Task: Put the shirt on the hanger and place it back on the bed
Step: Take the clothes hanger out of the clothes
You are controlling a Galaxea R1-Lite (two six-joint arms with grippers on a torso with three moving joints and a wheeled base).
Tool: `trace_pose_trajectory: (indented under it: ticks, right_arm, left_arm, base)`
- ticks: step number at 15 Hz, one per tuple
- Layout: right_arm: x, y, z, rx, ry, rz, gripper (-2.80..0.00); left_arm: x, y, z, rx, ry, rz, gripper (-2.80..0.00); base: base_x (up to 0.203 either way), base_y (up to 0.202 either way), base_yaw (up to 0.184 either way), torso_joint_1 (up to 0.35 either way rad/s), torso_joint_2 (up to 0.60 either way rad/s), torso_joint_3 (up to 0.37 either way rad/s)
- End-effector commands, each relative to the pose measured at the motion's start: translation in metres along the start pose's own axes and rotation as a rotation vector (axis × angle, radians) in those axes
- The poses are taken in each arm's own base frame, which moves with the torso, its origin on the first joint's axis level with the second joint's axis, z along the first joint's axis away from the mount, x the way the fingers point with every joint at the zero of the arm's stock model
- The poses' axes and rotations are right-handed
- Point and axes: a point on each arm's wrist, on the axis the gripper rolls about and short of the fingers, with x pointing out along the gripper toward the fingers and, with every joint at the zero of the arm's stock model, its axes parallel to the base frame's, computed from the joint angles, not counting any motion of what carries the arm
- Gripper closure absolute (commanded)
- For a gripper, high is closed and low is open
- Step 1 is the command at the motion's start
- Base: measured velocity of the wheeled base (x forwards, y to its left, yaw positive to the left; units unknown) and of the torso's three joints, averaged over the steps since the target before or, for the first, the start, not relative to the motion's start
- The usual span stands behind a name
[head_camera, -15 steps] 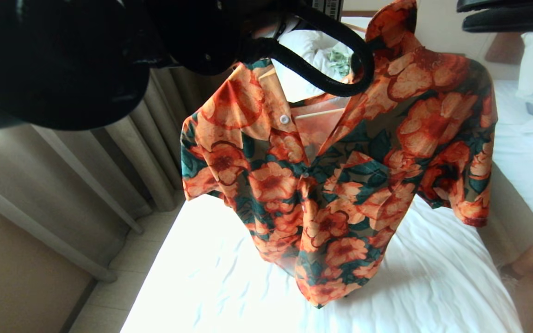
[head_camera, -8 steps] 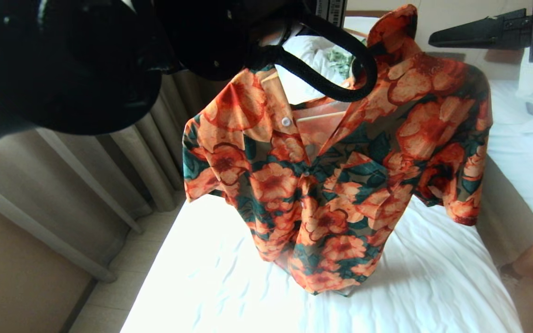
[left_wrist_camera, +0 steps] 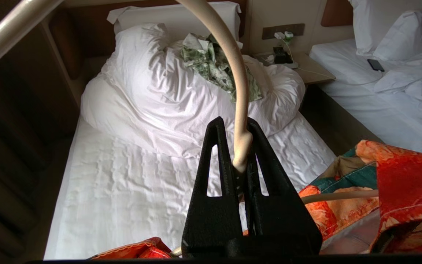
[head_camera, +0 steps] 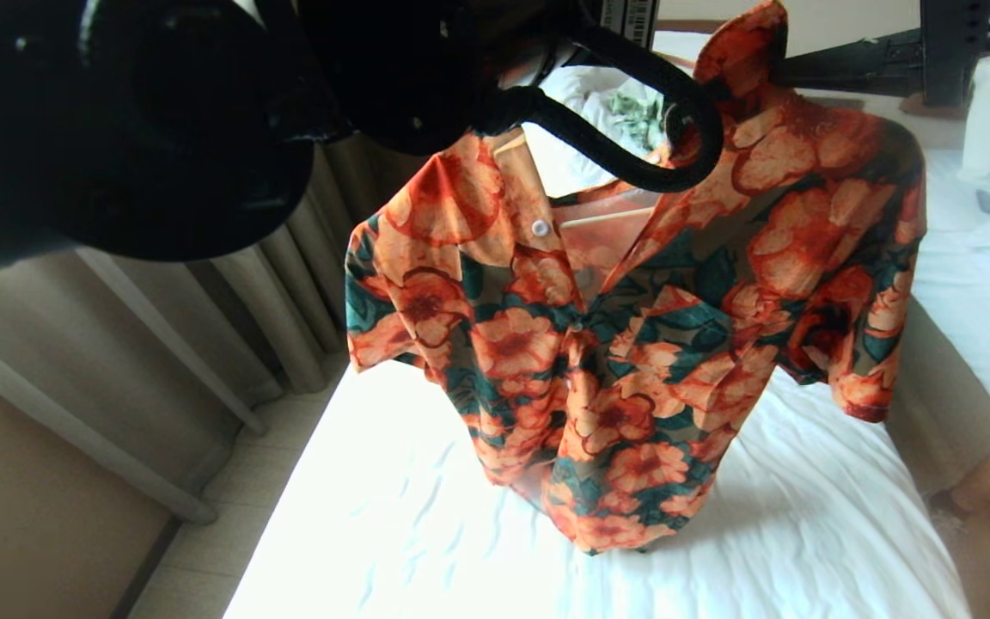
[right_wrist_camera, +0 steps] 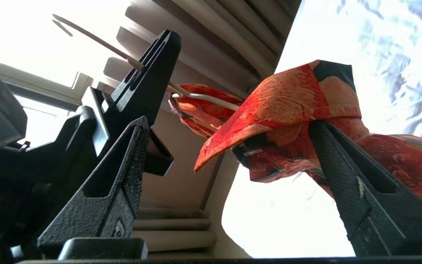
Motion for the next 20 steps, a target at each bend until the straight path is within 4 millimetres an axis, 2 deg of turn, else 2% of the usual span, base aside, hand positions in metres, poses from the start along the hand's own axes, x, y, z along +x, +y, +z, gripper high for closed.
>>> trace_pose_trajectory:
  ticks: [1,2,3,10,13,17,20]
  right_arm:
    - [0.008,-0.004,-0.003,0.006,0.017,-0.013,-2.80]
    - [0.012,-0.005,-0.004,0.009,0.025,-0.019,-2.80]
    - [0.014,-0.006,-0.005,0.010,0.029,-0.020,0.00]
    - [0.008,-0.006,-0.001,0.008,0.011,-0.017,0.00]
    - [-0.002,-0.008,0.005,0.009,-0.016,-0.031,0.00]
    - [-0.019,-0.030,0.018,0.042,-0.073,-0.136,0.00]
    - [-0.042,-0.047,0.018,0.046,-0.018,-0.243,0.00]
  left_arm:
    - [-0.003,-0.004,0.002,-0.003,-0.002,-0.005,0.00]
    - [-0.005,-0.006,0.004,-0.009,-0.008,-0.011,0.00]
    - [-0.007,-0.008,0.005,-0.010,-0.010,-0.017,0.00]
    - [-0.008,-0.009,0.005,-0.011,-0.009,-0.018,0.00]
    - [-0.006,-0.008,0.004,-0.010,-0.004,-0.002,0.00]
    - [-0.005,-0.004,0.004,-0.013,-0.006,0.009,0.00]
    - [-0.006,-0.003,0.007,-0.022,-0.014,0.027,0.00]
  base:
    - [0.000,0.000,0.000,0.000,0.00,0.000]
    - [0.000,0.000,0.000,0.000,0.00,0.000]
    - [0.000,0.000,0.000,0.000,0.00,0.000]
    - [0.000,0.000,0.000,0.000,0.00,0.000]
    - [0.000,0.000,0.000,0.000,0.00,0.000]
    - [0.000,0.000,0.000,0.000,0.00,0.000]
    - [0.000,0.000,0.000,0.000,0.00,0.000]
